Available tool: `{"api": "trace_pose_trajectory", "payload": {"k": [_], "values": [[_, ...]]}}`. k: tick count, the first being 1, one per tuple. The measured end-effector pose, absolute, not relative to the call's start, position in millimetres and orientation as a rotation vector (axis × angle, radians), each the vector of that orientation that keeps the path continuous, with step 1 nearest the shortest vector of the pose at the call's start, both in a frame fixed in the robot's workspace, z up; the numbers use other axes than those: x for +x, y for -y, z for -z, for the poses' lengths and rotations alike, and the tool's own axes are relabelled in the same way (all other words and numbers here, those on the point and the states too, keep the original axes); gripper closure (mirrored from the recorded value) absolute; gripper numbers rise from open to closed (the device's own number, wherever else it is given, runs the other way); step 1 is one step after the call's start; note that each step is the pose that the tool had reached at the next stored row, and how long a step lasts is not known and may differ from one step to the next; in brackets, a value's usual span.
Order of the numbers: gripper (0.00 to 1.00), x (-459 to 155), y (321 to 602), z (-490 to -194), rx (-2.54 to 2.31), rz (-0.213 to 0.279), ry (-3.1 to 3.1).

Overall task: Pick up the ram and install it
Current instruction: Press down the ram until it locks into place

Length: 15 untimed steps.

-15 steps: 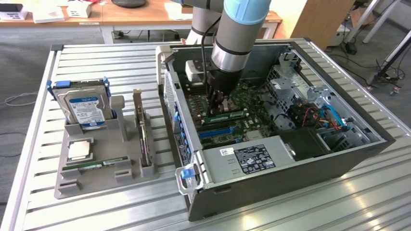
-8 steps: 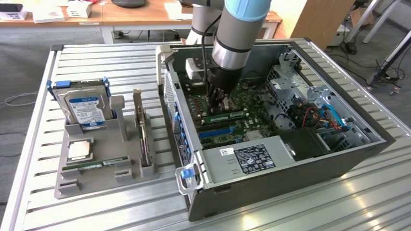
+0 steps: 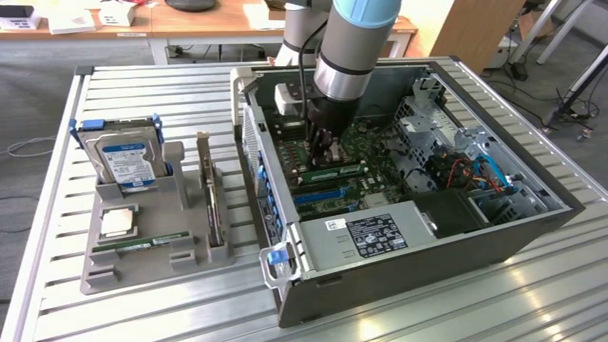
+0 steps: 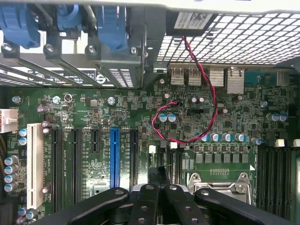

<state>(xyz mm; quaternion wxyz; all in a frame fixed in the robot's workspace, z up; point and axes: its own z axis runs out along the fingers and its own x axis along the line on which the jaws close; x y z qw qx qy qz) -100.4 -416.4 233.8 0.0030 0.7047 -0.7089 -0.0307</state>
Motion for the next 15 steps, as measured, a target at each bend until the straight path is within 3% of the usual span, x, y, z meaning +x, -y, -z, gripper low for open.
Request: {"api": "trace_pose_trajectory", "payload": {"k": [15], "values": [[0.89,-73.4,416.4,-233.9,2.209,0.096,2.223]]}}
